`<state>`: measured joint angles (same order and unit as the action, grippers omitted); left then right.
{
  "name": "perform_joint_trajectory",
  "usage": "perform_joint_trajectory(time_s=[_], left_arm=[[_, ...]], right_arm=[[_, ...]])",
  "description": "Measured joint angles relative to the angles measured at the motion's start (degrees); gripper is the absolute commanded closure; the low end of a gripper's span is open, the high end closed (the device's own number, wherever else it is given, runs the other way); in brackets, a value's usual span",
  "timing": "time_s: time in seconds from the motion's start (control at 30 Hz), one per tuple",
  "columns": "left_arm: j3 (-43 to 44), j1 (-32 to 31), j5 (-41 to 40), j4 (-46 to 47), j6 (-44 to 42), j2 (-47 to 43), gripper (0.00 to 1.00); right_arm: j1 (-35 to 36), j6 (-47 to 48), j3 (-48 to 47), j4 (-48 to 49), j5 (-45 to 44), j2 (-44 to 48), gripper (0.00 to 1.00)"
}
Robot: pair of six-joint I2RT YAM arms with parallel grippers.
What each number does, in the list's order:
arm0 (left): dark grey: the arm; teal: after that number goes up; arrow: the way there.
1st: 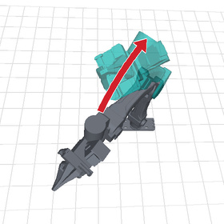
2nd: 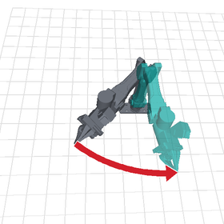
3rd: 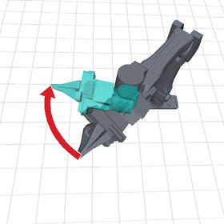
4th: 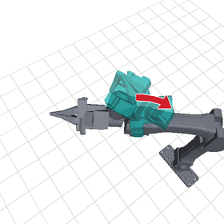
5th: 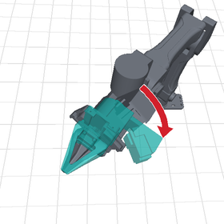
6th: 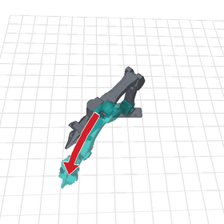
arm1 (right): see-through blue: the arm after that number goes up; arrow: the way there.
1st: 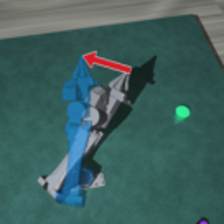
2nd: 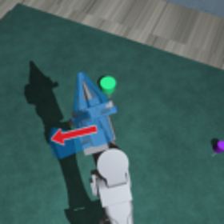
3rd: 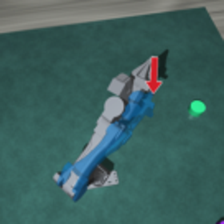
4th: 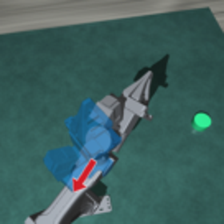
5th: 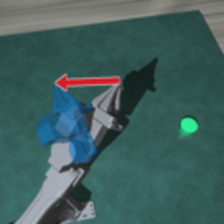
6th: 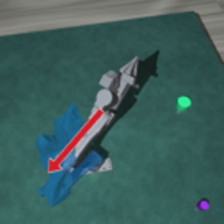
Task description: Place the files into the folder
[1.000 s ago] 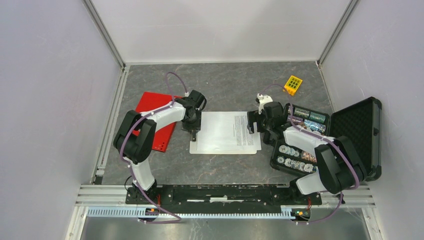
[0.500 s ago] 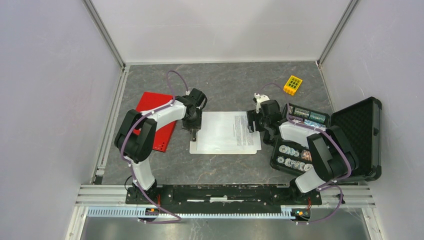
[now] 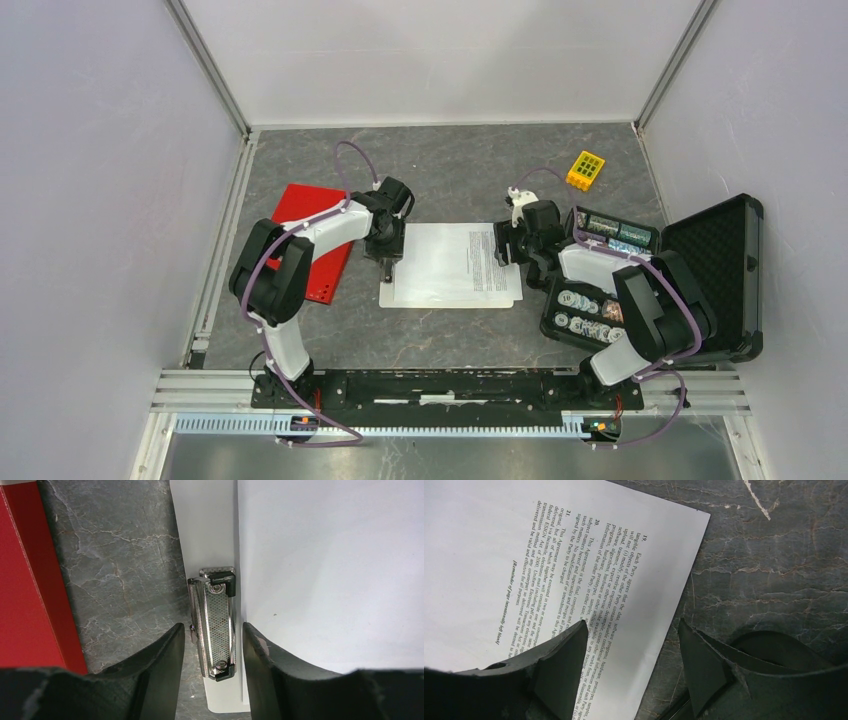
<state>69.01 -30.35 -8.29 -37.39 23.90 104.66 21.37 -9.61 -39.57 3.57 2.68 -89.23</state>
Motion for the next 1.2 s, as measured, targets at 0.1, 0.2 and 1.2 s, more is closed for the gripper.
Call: perform_joint_trajectory(time_s=[0.1,0.2,1.2], left_arm=[[0.0,0.0,-0.07,0.0,0.0,0.0,0.42],[0.0,0.0,-0.33,-0.07,-0.02,0.0,0.4],[0.0,-2.21,-0.79,-2.84,0.0,-0.02,0.35]], right_arm=[[0.0,0.44,0.0,0.0,0.11,-0.02,0.28],[0.0,0.98,0.0,0.15,0.13,-0.2,0.28],[-0.02,4.79,-5.44,-0.61,-0.13,-5.22,0.21]])
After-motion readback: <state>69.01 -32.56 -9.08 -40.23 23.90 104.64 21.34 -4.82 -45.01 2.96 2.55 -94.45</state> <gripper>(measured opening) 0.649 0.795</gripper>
